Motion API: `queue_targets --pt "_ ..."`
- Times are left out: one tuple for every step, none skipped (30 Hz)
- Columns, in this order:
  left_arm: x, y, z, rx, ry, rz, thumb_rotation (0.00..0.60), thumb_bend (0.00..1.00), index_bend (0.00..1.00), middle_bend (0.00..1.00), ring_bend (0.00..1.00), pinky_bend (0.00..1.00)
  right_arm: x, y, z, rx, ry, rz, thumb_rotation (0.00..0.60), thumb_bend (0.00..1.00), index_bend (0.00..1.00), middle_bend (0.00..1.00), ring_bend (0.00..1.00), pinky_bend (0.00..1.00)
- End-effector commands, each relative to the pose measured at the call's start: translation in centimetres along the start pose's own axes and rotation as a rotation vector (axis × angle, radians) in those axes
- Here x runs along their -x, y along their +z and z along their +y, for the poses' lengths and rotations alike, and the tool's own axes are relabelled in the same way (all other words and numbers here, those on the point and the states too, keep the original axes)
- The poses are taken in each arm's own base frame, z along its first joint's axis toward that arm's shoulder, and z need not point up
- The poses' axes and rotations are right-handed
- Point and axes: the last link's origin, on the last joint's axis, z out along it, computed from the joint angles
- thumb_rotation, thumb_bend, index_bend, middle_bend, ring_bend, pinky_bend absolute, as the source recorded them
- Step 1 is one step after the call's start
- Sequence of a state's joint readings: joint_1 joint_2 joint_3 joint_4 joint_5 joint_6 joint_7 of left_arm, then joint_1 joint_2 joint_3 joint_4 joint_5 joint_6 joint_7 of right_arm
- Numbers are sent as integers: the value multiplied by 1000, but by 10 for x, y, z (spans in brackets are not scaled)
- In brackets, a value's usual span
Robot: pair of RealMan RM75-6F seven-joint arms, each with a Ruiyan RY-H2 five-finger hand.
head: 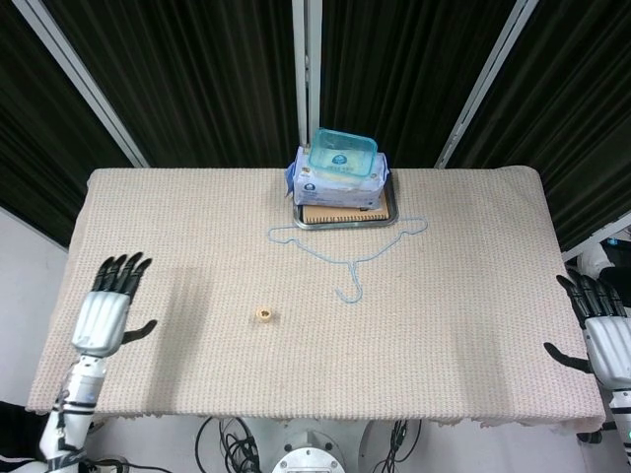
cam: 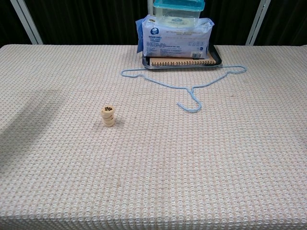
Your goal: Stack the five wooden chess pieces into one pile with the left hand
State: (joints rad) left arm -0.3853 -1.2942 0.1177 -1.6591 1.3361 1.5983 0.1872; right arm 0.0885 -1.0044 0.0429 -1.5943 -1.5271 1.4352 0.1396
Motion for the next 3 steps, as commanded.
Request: queue_targets --pt "-9 -30 -34 -40 15 9 600 136 76 24 0 0 3 2 -3 0 -1 -13 600 85 0 0 0 0" --pt "-10 -33 -37 -45 11 5 600 136 77 24 0 0 4 2 -4 -1 -2 -18 600 84 0 0 0 0" --pt "-10 -36 -40 -48 8 -1 600 136 76 24 0 0 5 3 -4 -2 -4 -23 600 85 0 0 0 0"
